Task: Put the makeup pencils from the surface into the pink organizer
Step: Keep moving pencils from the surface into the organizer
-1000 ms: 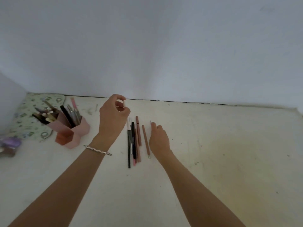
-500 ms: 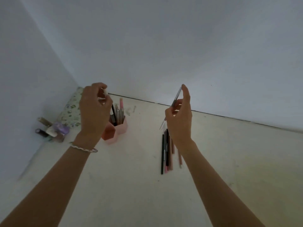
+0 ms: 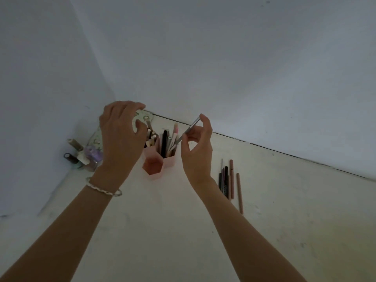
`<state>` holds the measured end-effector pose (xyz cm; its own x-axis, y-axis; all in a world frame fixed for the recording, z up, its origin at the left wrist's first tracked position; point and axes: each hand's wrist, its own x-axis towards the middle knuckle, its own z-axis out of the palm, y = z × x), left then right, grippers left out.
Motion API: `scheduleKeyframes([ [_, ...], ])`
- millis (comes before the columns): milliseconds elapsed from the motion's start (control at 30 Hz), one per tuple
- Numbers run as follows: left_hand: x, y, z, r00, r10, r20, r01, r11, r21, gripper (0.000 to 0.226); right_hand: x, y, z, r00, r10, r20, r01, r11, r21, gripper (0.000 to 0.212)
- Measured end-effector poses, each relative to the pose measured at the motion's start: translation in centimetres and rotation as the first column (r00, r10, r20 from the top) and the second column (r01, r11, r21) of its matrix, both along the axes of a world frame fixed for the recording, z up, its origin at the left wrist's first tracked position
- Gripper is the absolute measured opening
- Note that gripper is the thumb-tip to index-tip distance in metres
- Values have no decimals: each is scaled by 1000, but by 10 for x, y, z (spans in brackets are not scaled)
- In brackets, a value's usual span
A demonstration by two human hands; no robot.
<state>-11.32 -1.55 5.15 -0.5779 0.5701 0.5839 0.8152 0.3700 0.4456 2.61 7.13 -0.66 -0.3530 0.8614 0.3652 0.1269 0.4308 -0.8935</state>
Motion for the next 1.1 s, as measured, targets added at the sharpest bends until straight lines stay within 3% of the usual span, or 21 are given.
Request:
scheduleKeyframes([
  [133, 6, -4, 4, 990, -7, 144, 5, 1000, 20, 36, -5, -7, -19, 973, 53, 223, -82, 989, 125, 47],
  [233, 21, -2, -2, 981, -25, 193, 25, 1000, 1, 34, 1, -11, -27, 959, 18, 284, -102, 953, 284, 54],
  [367, 65, 14, -19, 942, -118, 314, 131, 991, -21, 19, 32, 9, -18, 980, -156, 127, 140, 983, 122, 55],
  [467, 109, 35, -50, 851, -128, 509, 265, 942, -207, 17, 71, 34, -9, 957, -281, 71, 278, 959, 47, 51],
  [600, 163, 59, -92, 748, 11, 664, 372, 821, -433, 22, 127, 57, -5, 925, -364, 110, 370, 929, -30, 49],
  [767, 203, 76, -114, 761, 67, 645, 403, 731, -551, 26, 188, 64, -15, 879, -433, 202, 450, 891, -50, 46],
  [900, 208, 85, -120, 747, 154, 647, 344, 743, -574, 38, 208, 61, -27, 870, -432, 238, 462, 883, -83, 46],
  [1100, 207, 87, -125, 723, 208, 658, 265, 797, -543, 29, 220, 56, -42, 881, -398, 257, 439, 890, -124, 47],
])
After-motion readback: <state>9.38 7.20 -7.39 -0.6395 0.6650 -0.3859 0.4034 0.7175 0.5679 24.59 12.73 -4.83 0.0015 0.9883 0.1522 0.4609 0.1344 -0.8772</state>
